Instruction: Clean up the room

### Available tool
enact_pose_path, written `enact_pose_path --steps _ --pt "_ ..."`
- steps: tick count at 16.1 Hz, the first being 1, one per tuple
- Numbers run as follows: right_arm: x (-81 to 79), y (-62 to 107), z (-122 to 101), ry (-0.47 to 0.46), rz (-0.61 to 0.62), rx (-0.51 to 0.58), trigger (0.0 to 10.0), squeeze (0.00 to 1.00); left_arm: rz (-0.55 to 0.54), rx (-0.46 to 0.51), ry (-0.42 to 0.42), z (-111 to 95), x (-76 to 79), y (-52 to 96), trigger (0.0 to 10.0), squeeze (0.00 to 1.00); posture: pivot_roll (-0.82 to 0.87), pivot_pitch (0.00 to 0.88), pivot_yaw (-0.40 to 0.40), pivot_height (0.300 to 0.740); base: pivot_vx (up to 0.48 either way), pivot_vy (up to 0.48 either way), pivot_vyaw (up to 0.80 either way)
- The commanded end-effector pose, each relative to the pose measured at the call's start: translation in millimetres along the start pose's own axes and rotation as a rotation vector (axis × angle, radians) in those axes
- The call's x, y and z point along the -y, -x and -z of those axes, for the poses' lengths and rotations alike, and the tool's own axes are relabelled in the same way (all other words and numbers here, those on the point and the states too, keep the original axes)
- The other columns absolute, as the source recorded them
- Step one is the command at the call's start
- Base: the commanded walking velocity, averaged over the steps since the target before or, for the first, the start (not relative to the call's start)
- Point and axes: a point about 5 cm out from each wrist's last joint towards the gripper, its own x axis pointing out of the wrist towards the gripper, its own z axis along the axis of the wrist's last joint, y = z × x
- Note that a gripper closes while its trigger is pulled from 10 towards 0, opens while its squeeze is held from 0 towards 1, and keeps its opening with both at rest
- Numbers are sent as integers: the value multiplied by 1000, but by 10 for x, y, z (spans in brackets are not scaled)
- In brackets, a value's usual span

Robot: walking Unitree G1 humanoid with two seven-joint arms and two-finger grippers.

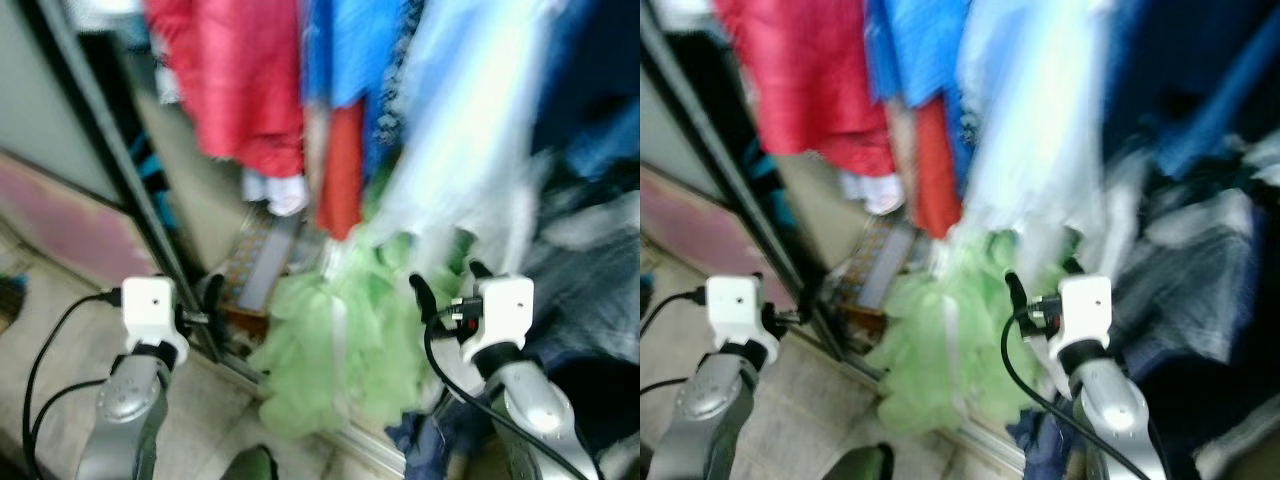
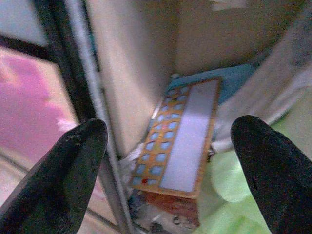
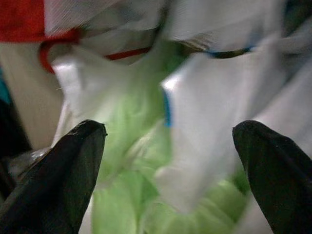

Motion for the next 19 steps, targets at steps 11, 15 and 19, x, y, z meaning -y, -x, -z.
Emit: enact_pose_path --steps 11,15,19 --pt "-71 -131 0 -37 -42 13 10000 0 -32 14 -35 -48 -41 -75 10000 0 16 20 -57 740 0 0 800" --pt "-76 -161 0 -50 -41 17 10000 0 -40 11 -52 -42 -39 -85 10000 0 13 23 -52 740 0 0 800" --pt "-45 -172 10 -82 -7 15 10000 0 -15 -4 -38 -23 -16 -101 10000 0 3 29 -26 740 0 0 198"
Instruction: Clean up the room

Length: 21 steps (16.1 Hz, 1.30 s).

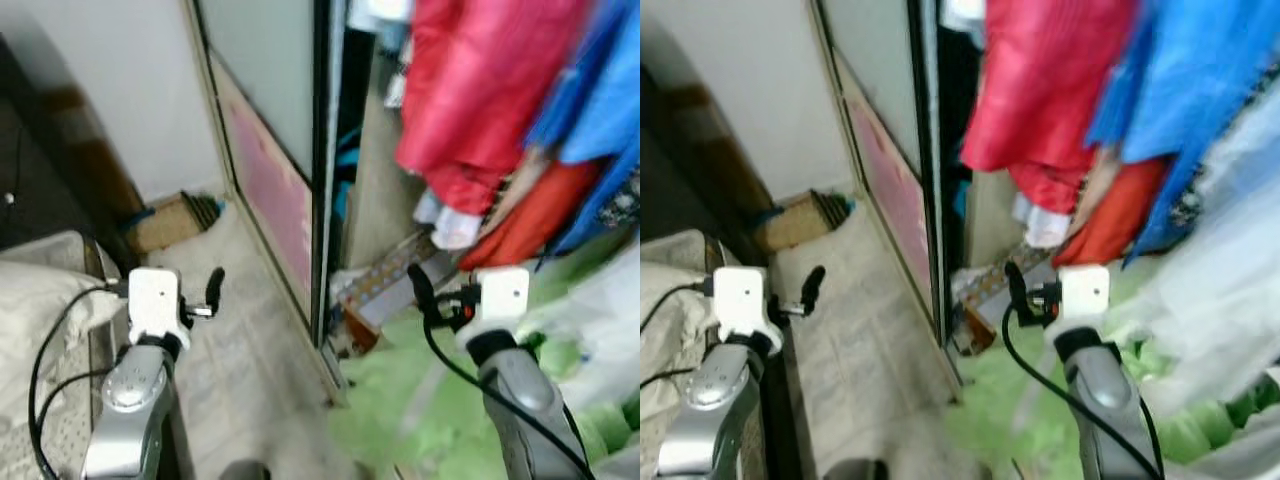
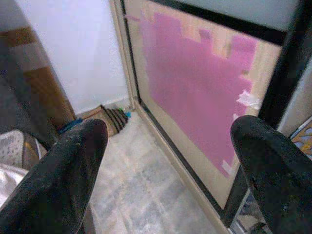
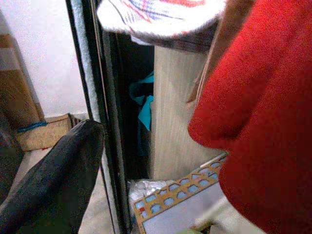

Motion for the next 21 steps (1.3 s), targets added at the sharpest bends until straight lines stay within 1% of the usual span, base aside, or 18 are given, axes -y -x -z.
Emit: enact_pose_path --steps 1,3,6,7,9,10,11,12,13,14,16,18,19,21 --pt "-46 -11 31 -19 -20 -16 10000 0 9 -14 8 3 -11 -12 10000 0 -1 33 -23 740 0 0 0" --pt "-42 -7 25 -22 -16 -16 10000 0 5 -11 -4 2 -19 -19 10000 0 -4 40 -32 740 0 480 0" --pt "-46 -19 23 -23 -24 -19 10000 0 -1 -17 2 23 3 3 10000 0 2 44 -41 740 0 462 0" --pt "-49 -25 23 -23 -26 -19 10000 0 -4 -15 10 22 8 10 10000 0 2 44 -41 740 0 0 0" --pt "-54 -33 17 -25 -28 -19 10000 0 5 10 -22 -9 23 19 10000 0 3 45 -46 740 0 0 0" --pt "-54 -35 16 -25 -28 -19 10000 0 -10 20 -44 -21 24 27 10000 0 3 45 -46 740 0 0 0" --pt "-53 -36 20 -33 -22 -20 10000 0 -164 -59 -217 25 -39 62 10000 0 -2 37 -41 740 0 0 0" --pt "-55 -34 23 -34 -21 -22 10000 0 -29 -20 -96 31 11 65 10000 0 -6 33 -38 740 0 0 0" --pt "-61 -33 20 -49 -18 -23 10000 0 -19 -5 -32 25 -1 91 10000 0 -8 29 -34 740 0 0 719" --pt "-73 -43 5 -44 -28 -18 10000 0 -39 -8 -51 25 -14 71 10000 0 -7 29 -34 740 0 0 800" --pt "-102 -60 -19 -43 -45 -14 10000 0 -34 19 -74 -17 -10 38 10000 0 -8 31 -36 740 0 0 800" --pt "-90 -44 13 32 -27 -45 10000 0 -38 27 -94 -40 12 15 10000 0 -4 27 -39 740 0 0 800" --pt "16 36 55 62 80 -95 10000 0 -15 39 -106 -47 29 14 10000 0 -1 24 -42 740 0 0 0" --pt "147 165 110 58 148 -155 10000 0 -6 41 -114 -39 40 20 10000 0 -1 20 -44 740 0 0 0"
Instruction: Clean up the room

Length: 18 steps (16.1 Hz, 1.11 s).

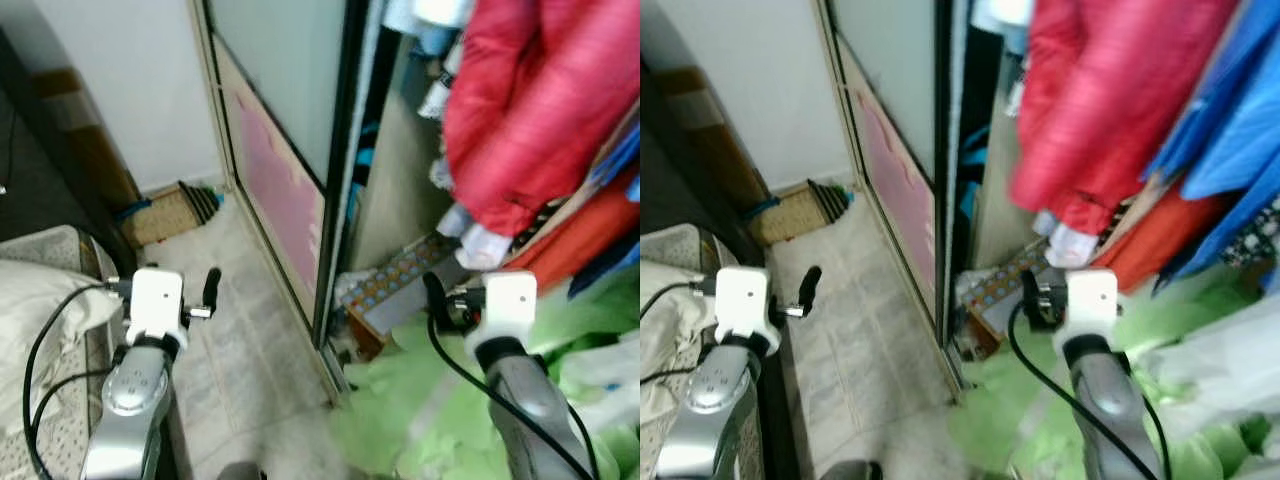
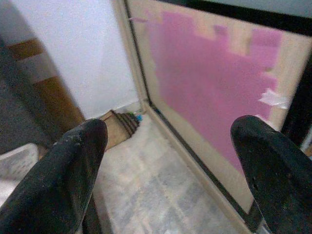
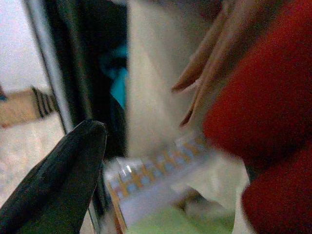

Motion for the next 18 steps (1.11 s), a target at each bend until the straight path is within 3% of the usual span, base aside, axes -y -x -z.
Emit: enact_pose_path --steps 1,3,4,5,6,7,10,11,13,16,17,18 --pt "67 47 57 25 35 -47 10000 0 2 4 -3 4 2 2 10000 0 -1 20 -44 740 0 0 0" --pt "310 241 294 -100 199 -212 10000 0 56 11 23 1 65 -1 10000 0 -15 15 -44 740 0 0 0" --pt "325 298 364 -163 221 -279 10000 0 74 12 21 2 92 -10 10000 0 -19 14 -43 740 0 0 0" --pt "208 324 474 -235 152 -416 10000 0 96 12 17 2 121 -28 10000 0 -28 12 -38 740 0 0 0" --pt "67 322 511 -220 31 -497 10000 0 116 13 23 1 148 -36 10000 0 -28 12 -38 740 0 0 0" --pt "37 324 517 -212 4 -513 10000 0 120 13 25 1 154 -37 10000 0 -28 12 -38 740 0 0 0" --pt "-141 266 496 -191 -226 -578 10000 0 135 21 13 -12 185 -61 10000 0 -29 10 -42 740 0 0 0" --pt "-174 253 457 -109 -307 -559 10000 0 130 18 8 2 177 -58 10000 0 -29 12 -44 740 0 0 0" --pt "-40 136 283 114 -183 -375 10000 0 119 18 5 9 171 -46 10000 0 -28 17 -52 740 0 0 0" --pt "124 225 258 -3 1 -335 10000 0 120 19 6 13 183 -33 10000 0 -30 21 -55 740 0 0 0" --pt "244 323 125 -62 81 -226 10000 0 121 19 8 16 180 -33 10000 0 -42 26 -53 740 0 0 0" --pt "291 396 112 -68 105 -203 10000 0 123 19 10 20 182 -36 10000 0 -50 26 -51 740 0 0 0"
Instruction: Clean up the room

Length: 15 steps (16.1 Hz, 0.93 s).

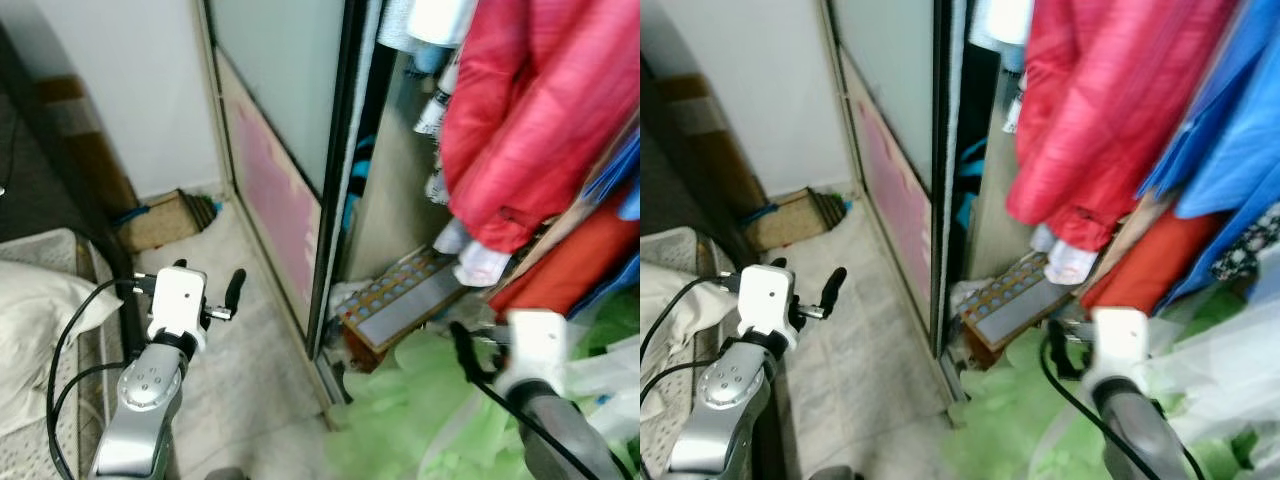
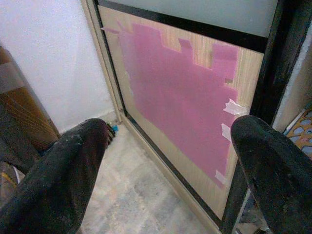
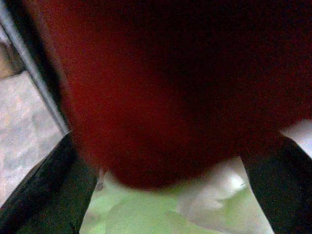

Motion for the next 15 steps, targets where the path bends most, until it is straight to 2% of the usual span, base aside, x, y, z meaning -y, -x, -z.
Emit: enact_pose_path --steps 1,3,5,7,9,10,12,14,15 --pt "59 48 -34 -8 29 30 10000 0 7 5 -7 -1 18 -2 10000 0 -67 28 -47 740 0 0 0" --pt "120 215 103 8 56 41 10000 0 28 14 -7 -18 70 -58 10000 0 -84 30 -40 740 0 0 0" --pt "102 244 -7 9 20 121 10000 0 32 19 -5 -28 69 -80 10000 0 -99 29 -34 740 0 0 0" --pt "109 332 -24 43 1 146 10000 0 37 20 -5 -26 74 -87 10000 0 -102 28 -33 740 0 0 0" --pt "141 409 -29 131 5 164 10000 0 34 25 -3 -36 70 -94 10000 0 -101 29 -35 740 0 0 0" --pt "155 404 -92 200 29 218 10000 0 28 23 1 -31 62 -98 10000 0 -106 30 -34 740 0 0 0" --pt "128 348 -223 280 46 307 10000 0 32 20 0 -24 73 -105 10000 0 -108 29 -33 740 0 0 0" --pt "105 351 -373 461 51 421 10000 0 33 30 -3 -44 78 -122 10000 0 -102 25 -30 740 0 0 0" --pt "106 356 -386 484 55 433 10000 0 32 30 -3 -44 74 -123 10000 0 -103 25 -30 740 0 0 0"
